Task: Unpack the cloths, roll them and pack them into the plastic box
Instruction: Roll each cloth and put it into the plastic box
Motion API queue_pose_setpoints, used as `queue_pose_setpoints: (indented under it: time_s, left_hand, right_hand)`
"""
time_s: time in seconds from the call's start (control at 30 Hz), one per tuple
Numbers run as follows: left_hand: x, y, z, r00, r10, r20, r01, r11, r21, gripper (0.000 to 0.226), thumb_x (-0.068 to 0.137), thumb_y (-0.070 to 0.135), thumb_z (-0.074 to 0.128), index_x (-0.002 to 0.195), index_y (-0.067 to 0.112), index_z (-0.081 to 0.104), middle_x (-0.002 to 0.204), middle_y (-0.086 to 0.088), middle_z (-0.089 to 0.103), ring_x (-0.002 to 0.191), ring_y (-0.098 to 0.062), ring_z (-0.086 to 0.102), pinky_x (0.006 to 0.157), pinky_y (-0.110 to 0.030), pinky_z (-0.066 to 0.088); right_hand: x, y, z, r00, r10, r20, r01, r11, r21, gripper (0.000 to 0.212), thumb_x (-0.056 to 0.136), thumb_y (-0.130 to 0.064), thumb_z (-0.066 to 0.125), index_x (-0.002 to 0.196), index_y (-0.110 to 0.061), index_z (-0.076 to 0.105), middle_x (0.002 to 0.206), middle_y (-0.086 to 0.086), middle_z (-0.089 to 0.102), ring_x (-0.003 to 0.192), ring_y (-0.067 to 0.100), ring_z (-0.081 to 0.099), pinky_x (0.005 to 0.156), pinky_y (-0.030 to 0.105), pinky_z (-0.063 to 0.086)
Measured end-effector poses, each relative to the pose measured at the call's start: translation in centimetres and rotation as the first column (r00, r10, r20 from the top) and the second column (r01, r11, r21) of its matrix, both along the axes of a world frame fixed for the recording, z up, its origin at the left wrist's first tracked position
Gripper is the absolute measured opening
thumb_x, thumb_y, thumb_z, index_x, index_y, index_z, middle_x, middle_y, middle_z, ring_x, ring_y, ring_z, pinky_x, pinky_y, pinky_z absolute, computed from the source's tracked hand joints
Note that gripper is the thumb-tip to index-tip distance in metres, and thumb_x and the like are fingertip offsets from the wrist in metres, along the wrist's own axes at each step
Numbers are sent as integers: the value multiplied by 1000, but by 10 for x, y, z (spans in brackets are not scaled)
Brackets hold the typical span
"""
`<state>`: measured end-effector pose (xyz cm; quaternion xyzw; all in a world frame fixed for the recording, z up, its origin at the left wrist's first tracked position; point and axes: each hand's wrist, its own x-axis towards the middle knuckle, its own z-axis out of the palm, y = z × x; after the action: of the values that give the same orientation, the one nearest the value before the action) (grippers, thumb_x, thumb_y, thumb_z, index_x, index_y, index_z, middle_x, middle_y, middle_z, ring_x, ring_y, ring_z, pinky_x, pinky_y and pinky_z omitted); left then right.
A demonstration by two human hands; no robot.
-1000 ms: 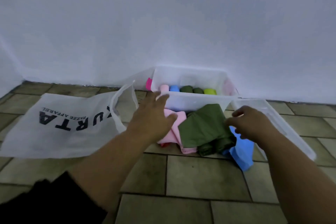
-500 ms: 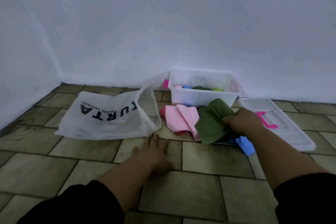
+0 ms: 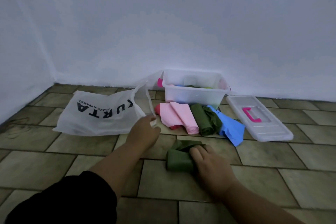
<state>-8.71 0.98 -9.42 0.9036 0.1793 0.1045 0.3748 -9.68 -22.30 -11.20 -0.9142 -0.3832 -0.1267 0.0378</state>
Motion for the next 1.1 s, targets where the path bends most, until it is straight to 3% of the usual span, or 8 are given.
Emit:
queue_pose_setpoints:
  time_s: [0.2, 0.43, 0.53, 0.63, 0.77, 0.87, 1.0, 1.1]
  left_hand:
    - [-11, -40, 3, 746, -604, -281, 619, 784, -43, 59, 76, 35, 71, 130, 31, 50, 120, 11, 59, 102, -7, 57, 82, -17, 42]
    - [-13, -46, -9, 737, -566, -369, 607, 795, -7, 38, 92, 47, 48, 124, 26, 56, 123, -2, 59, 104, -16, 53, 82, -27, 39]
    - [-3, -32, 1, 790, -314, -527, 563, 713, 419, 41, 92, 46, 39, 125, 26, 54, 126, -4, 54, 113, -24, 49, 97, -44, 37]
    - [-2, -19, 15, 922, -100, -374, 333, 701, 631, 39, 88, 32, 45, 125, 24, 53, 126, -4, 52, 114, -25, 49, 95, -46, 39]
    - [-7, -32, 26, 926, -371, 76, 352, 917, 188, 22, 88, 23, 56, 110, 26, 60, 109, 4, 62, 95, -14, 61, 80, -25, 49]
    - [-13, -55, 20, 815, -579, 14, 558, 778, -290, 19, 92, 10, 53, 102, 24, 61, 100, 1, 67, 84, -12, 66, 75, -23, 51]
    - [-3, -45, -4, 898, -421, -128, 425, 905, 0, 27, 88, 11, 54, 113, 20, 62, 116, -2, 62, 97, -15, 56, 82, -22, 40]
    - [5, -30, -12, 855, -430, -289, 493, 846, 202, 30, 83, 21, 59, 112, 25, 64, 111, -6, 59, 100, -24, 57, 79, -27, 43]
  right_hand:
    - [8, -11, 3, 959, 10, -283, 35, 988, 153, 42, 71, -29, 66, 109, -25, 49, 114, -5, 49, 104, 16, 48, 76, 20, 34]
    - [-12, -6, 8, 823, -209, -528, 368, 905, 215, 70, 63, -42, 62, 128, -33, 37, 130, -2, 35, 113, 20, 45, 89, 30, 44]
    - [-23, 2, 6, 873, -181, -452, 269, 953, 139, 65, 69, -34, 61, 130, -39, 37, 141, 0, 29, 127, 25, 34, 103, 32, 38]
    - [-25, -1, 1, 888, -180, -424, 274, 946, 172, 47, 77, -23, 59, 118, -38, 44, 138, -2, 34, 126, 21, 35, 99, 31, 41]
    - [-26, -8, -4, 915, -162, -370, 264, 934, 242, 38, 78, -20, 59, 112, -33, 50, 132, -2, 41, 119, 19, 42, 91, 29, 44]
    - [-24, -7, -4, 918, -148, -367, 255, 931, 262, 36, 75, -18, 60, 110, -28, 55, 126, 0, 44, 114, 20, 45, 87, 29, 45]
    - [-23, -7, 0, 885, -151, -441, 301, 908, 291, 38, 68, -22, 60, 105, -27, 54, 122, -3, 42, 110, 19, 47, 83, 25, 41]
    - [-28, -1, 2, 856, -204, -475, 375, 878, 298, 58, 59, -51, 58, 114, -32, 50, 134, -6, 36, 121, 18, 42, 92, 30, 43]
